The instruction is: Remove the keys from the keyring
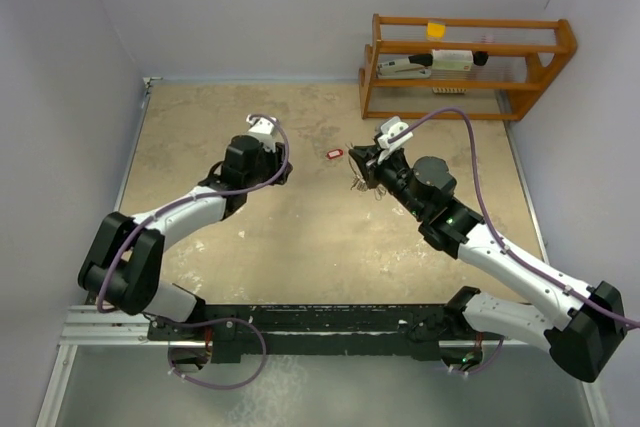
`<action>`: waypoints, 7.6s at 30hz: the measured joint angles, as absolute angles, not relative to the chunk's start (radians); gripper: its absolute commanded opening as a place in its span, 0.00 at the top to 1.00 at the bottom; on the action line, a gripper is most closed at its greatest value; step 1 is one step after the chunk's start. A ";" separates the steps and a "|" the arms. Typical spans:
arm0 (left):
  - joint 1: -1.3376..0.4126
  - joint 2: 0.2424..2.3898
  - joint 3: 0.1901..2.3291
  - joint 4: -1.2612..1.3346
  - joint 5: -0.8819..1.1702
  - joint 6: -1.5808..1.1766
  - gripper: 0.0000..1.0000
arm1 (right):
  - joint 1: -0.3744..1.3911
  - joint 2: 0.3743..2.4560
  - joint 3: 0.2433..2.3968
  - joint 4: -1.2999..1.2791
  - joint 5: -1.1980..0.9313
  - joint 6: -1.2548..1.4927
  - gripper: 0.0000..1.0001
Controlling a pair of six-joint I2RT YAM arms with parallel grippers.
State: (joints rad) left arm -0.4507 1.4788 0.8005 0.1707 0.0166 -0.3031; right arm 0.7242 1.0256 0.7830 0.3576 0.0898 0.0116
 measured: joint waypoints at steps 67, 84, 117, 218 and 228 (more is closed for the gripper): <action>-0.670 1.192 0.870 0.494 0.371 -0.319 1.00 | 0.723 0.770 0.613 0.520 0.023 0.094 0.27; -0.670 1.168 0.915 0.288 0.218 -0.315 1.00 | 0.735 0.822 0.345 0.731 0.048 0.105 0.36; -0.715 1.108 0.918 0.315 0.194 -0.355 1.00 | 0.969 1.262 0.413 1.263 0.270 -0.126 0.33; -0.785 0.987 0.499 0.768 0.006 -0.304 0.44 | 1.227 1.445 1.567 -0.624 1.067 -0.091 1.00; -0.922 1.041 0.515 0.786 -0.089 -0.220 0.38 | 1.244 1.452 1.584 -0.627 1.073 -0.093 1.00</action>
